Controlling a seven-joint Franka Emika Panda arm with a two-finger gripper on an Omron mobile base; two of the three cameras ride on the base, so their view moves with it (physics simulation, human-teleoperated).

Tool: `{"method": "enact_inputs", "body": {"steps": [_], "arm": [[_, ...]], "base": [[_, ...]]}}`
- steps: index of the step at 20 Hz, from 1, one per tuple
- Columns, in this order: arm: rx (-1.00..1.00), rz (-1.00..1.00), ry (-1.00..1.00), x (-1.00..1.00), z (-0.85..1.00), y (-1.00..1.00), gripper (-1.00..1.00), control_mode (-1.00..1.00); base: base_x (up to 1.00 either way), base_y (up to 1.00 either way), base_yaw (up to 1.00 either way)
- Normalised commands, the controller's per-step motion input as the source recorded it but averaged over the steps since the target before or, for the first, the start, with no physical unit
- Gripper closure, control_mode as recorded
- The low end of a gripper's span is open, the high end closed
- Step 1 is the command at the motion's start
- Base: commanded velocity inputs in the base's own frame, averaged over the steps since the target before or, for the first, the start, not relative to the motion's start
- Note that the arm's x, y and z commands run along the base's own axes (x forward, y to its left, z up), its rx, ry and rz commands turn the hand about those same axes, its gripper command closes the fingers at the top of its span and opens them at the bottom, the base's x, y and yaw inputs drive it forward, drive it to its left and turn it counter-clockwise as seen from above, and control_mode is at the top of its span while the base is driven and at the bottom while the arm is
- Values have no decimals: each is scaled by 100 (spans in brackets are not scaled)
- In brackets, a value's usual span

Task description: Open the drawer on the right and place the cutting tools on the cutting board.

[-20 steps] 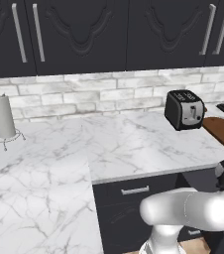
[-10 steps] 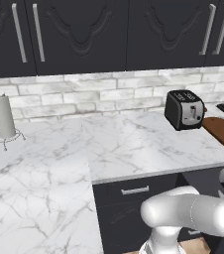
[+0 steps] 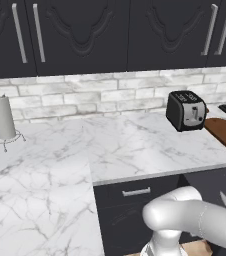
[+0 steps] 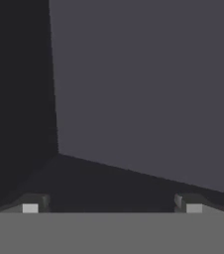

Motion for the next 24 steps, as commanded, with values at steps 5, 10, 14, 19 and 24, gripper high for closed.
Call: {"method": "enact_inputs", "body": {"steps": [5,10,14,19,24], "arm": [[-6,-7,0,-24,-6,-55,-100,-100],[-6,-8,0,-44,-10,-71,-100,-100],[-5,-8,0,-61,-10,-75,-100,-100],[-5,-8,0,-86,-2,-67,-100,-100],[-3,-7,0,-61,0,-34,-100,-100]], "base": [[0,0,0],[0,0,0],[0,0,0],[0,0,0],[0,0,0]]}}
